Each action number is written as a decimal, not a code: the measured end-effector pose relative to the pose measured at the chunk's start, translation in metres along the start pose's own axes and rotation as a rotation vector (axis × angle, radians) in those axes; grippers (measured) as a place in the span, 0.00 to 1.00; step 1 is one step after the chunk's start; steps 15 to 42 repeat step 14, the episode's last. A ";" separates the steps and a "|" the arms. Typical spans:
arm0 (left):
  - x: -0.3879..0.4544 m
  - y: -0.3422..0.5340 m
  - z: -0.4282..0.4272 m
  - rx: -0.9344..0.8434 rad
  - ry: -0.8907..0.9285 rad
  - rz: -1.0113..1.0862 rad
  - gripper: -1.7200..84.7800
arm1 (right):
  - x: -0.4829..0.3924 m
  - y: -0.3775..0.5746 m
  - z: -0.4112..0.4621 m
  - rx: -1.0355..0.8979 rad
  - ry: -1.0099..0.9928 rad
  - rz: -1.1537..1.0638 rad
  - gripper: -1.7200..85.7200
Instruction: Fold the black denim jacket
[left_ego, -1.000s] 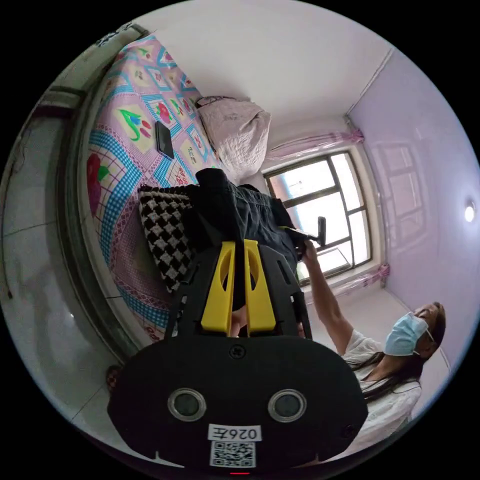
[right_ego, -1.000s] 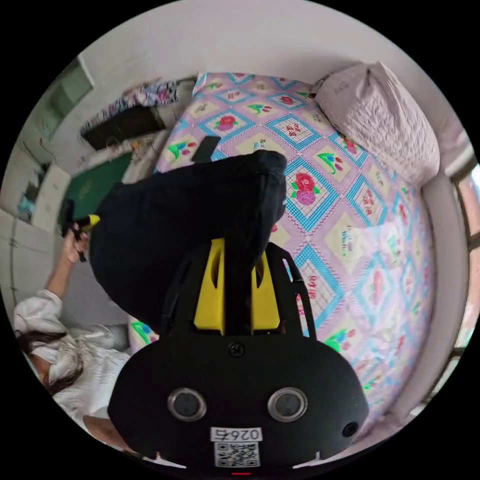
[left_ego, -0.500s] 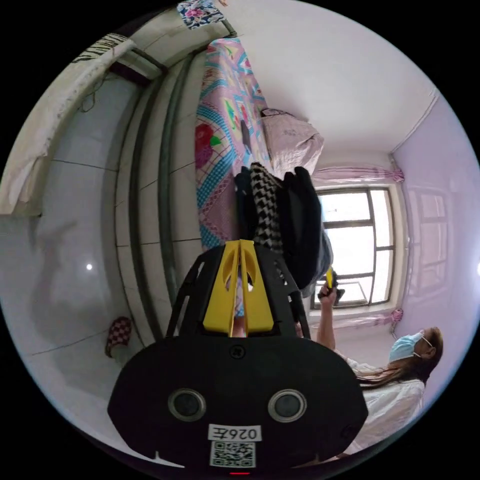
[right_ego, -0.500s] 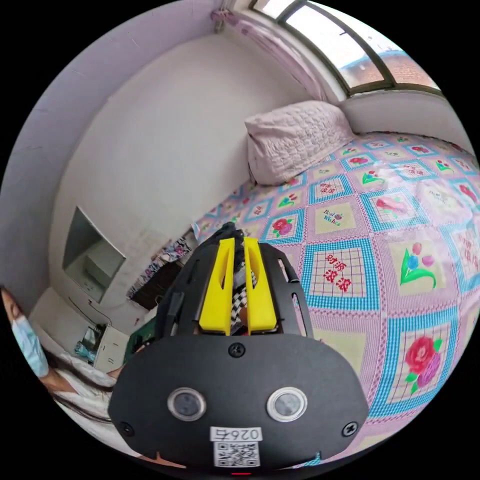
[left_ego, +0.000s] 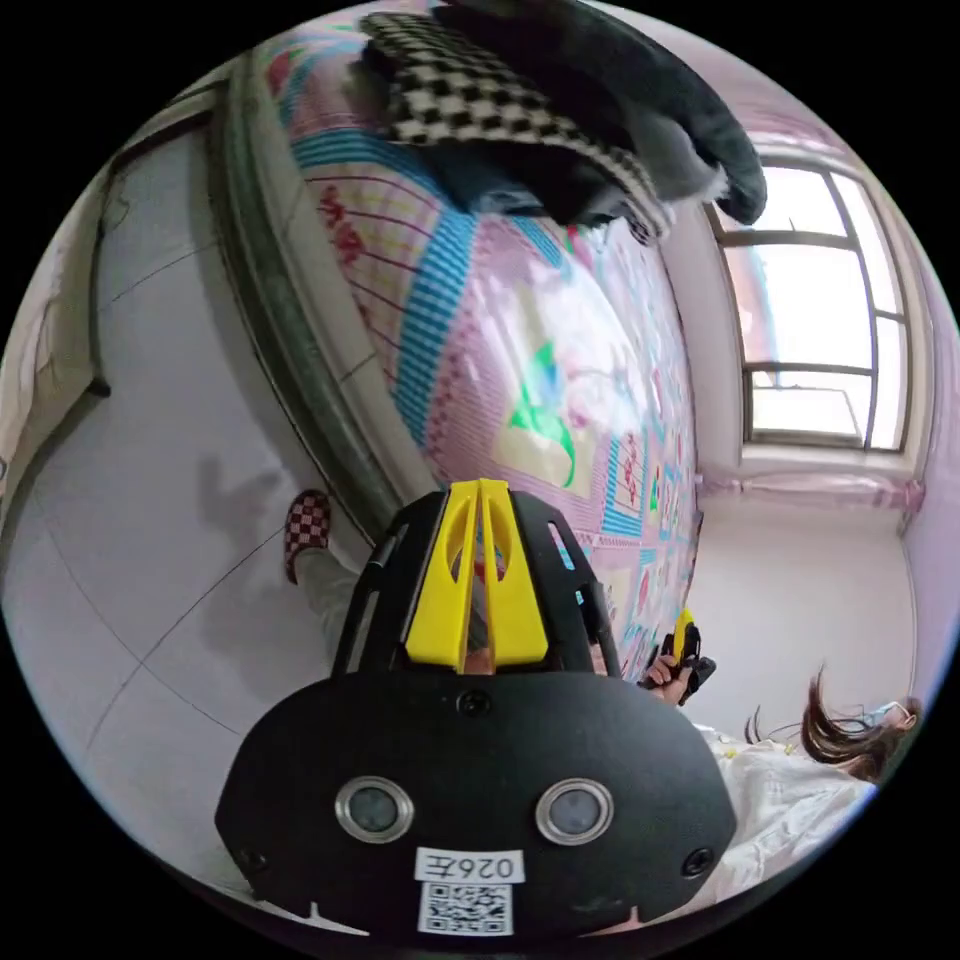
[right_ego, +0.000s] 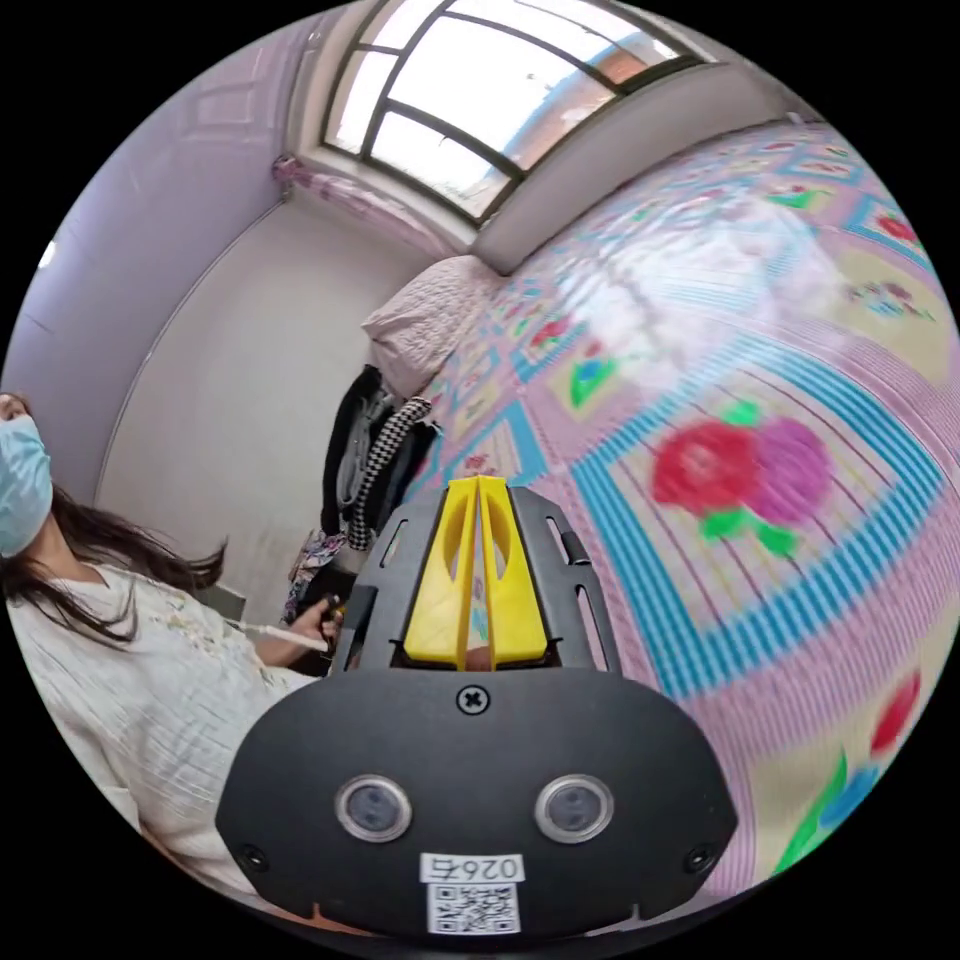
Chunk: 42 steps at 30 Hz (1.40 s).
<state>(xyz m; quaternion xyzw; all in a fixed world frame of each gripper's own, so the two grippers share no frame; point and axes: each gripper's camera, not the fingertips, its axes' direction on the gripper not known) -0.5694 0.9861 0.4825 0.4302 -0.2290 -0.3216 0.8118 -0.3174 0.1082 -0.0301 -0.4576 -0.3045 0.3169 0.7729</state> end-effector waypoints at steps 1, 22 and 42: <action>0.048 -0.002 0.017 -0.025 -0.009 0.072 0.01 | 0.012 0.025 -0.042 0.019 0.047 0.037 0.01; 0.428 0.006 0.169 -0.416 0.236 0.591 0.01 | 0.003 0.162 -0.334 0.307 0.556 0.268 0.01; 0.428 0.006 0.169 -0.416 0.236 0.591 0.01 | 0.003 0.162 -0.334 0.307 0.556 0.268 0.01</action>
